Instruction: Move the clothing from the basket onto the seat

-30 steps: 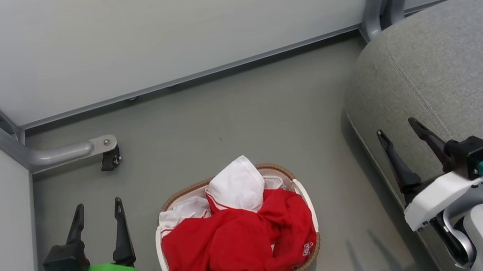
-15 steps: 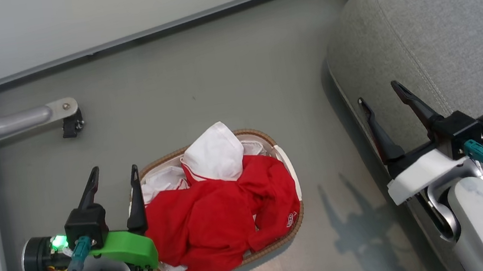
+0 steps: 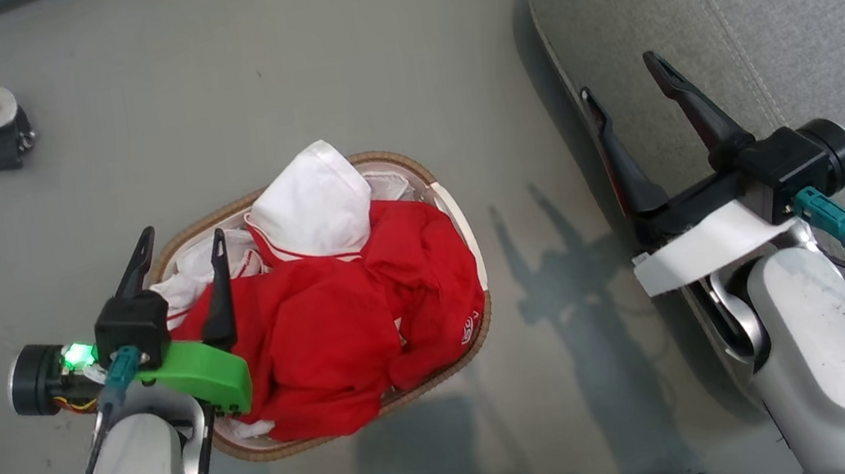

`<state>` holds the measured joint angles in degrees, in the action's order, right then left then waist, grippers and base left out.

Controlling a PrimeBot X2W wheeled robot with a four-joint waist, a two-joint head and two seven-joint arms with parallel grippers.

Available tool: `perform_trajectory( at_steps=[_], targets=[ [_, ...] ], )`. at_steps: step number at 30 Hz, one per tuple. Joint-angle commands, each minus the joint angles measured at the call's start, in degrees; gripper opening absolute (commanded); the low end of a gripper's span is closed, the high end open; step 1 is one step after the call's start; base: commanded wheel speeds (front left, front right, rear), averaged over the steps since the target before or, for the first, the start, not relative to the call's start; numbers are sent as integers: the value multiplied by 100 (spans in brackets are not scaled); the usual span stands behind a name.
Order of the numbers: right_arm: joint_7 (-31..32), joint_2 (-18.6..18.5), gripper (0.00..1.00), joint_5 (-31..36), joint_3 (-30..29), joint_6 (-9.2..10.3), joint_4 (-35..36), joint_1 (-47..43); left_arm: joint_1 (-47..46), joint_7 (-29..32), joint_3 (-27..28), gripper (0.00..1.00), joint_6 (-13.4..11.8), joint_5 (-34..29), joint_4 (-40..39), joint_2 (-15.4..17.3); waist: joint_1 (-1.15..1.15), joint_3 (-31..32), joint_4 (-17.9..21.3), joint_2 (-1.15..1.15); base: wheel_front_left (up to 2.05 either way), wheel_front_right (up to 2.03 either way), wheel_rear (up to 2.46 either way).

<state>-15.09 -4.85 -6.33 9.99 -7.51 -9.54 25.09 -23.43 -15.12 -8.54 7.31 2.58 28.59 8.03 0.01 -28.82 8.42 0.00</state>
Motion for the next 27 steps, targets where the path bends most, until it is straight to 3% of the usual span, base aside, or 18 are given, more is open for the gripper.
perform_trajectory(
  at_steps=[1,15,27],
  targets=[
    [-12,28,100,51,37,4,82,136,-206,-5,72,100,26,71,55,80,-1,-589,297,0,0,0,0],
    [-12,183,100,-29,185,4,642,612,-810,-6,-166,100,24,43,604,460,-1,-1621,674,0,0,0,0],
    [-11,188,100,-183,260,4,690,646,-1134,-6,-566,100,24,75,1478,647,-1,-2027,753,0,0,0,0]
  ],
)
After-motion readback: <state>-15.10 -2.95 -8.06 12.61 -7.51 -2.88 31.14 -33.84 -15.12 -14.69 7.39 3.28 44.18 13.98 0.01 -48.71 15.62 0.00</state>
